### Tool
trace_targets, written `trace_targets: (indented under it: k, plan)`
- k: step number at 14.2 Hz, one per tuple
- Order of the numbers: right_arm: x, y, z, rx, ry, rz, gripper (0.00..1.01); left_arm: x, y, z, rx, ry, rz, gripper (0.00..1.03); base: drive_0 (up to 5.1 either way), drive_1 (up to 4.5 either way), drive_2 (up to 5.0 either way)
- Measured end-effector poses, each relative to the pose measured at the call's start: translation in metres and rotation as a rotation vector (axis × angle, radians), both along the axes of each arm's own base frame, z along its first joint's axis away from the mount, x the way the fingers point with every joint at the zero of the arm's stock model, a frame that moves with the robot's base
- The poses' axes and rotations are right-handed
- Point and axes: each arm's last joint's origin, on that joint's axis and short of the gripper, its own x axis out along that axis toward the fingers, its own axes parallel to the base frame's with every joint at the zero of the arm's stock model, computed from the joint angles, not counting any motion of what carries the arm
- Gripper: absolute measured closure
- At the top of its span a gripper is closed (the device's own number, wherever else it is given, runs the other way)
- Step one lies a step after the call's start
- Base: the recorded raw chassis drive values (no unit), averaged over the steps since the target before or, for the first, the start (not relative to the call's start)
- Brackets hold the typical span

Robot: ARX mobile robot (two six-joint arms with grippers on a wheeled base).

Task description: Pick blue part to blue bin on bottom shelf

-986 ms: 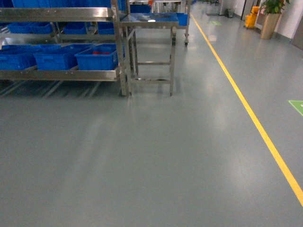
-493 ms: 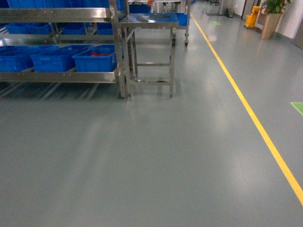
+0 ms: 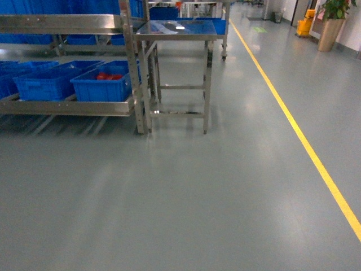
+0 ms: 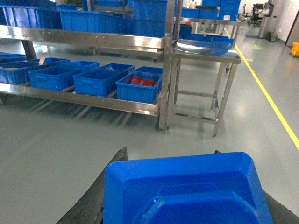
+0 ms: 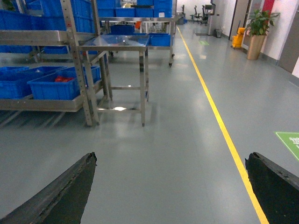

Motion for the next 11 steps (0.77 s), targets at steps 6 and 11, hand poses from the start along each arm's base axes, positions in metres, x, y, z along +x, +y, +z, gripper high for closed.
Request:
trace_targets:
  k: [6, 11]
  plan:
    - [0.0000, 0.0000, -0.0004, 0.000, 0.003, 0.000, 0.03, -0.0003, 0.0000, 0.0005, -0.002, -0.005, -0.003, 0.59, 0.0, 4.28, -4.3]
    - [0.0000, 0.0000, -0.0001, 0.000, 0.002, 0.000, 0.03, -0.0003, 0.0001, 0.0005, -0.002, -0.005, -0.001, 0.59, -0.1, 4.23, -4.3]
